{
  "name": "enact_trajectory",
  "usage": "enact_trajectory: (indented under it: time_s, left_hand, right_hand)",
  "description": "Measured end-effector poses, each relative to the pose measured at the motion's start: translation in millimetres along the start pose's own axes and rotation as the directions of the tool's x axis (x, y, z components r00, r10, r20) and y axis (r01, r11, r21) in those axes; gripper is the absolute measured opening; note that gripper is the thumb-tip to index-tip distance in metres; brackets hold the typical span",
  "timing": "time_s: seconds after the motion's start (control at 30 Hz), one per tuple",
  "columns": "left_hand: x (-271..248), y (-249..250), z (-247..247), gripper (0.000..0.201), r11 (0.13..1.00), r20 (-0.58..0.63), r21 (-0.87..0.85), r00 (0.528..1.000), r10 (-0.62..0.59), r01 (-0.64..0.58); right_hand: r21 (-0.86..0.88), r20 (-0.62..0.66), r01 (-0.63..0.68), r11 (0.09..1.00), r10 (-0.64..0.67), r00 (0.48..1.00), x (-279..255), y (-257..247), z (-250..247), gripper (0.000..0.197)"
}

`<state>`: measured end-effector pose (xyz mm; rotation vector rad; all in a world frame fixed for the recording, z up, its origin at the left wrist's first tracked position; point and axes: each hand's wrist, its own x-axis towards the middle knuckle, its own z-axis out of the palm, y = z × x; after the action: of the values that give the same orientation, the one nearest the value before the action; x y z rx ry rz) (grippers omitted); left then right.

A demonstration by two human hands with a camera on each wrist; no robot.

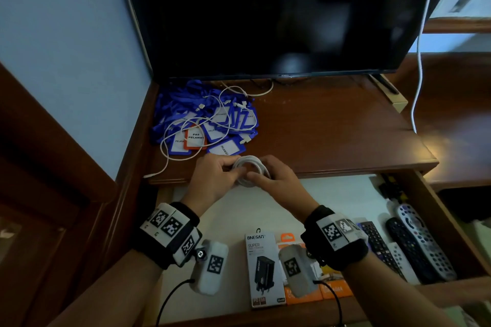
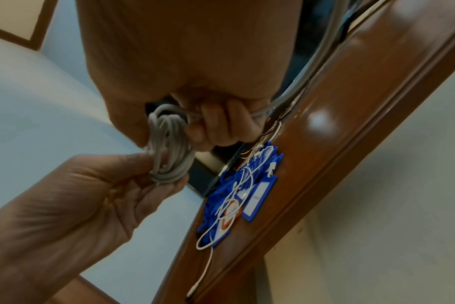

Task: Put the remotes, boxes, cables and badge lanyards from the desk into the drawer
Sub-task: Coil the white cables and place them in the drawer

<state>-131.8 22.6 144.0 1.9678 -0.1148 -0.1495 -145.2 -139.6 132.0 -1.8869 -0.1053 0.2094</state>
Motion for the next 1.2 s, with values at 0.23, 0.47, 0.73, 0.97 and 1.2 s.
enact_trajectory:
  time_s: [0.23,0.47,0.73,0.97,1.2]
  left_hand:
    - [-2,-4,-28,0.023,0.986,0.241,-0.128,0.968,-0.075,0.108]
    - [-2,0,-26,0.024,0.943,0.193,-0.31,0.979,-0.06,0.119]
    - [0,-9,-3,0.018,0.885,-0.065,-0.443,0.979,-0.195,0.147]
    - [-8,-23,4,0.022,0.867,-0.095,-0.472,0.969,-0.228,0.157]
    - [-14,-30,4,0.02,0.948,-0.136,-0.318,0.988,-0.077,0.03]
  right_hand:
    - [0.332,-0.104,0.16,0.93,-0.132,0.986,-3,16,-20,0.004]
    - [0.223,-0.23,0.127,0.966,-0.075,0.97,9,19,-3,0.022]
    - [0.422,-0.274,0.037,0.906,0.088,0.958,14,7,20,0.018]
    - [0.566,-0.186,-0.014,0.824,0.144,0.972,-2,4,31,0.025]
    - [0.499,-0.254,-0.045,0.866,0.196,0.947,-1,3,31,0.009]
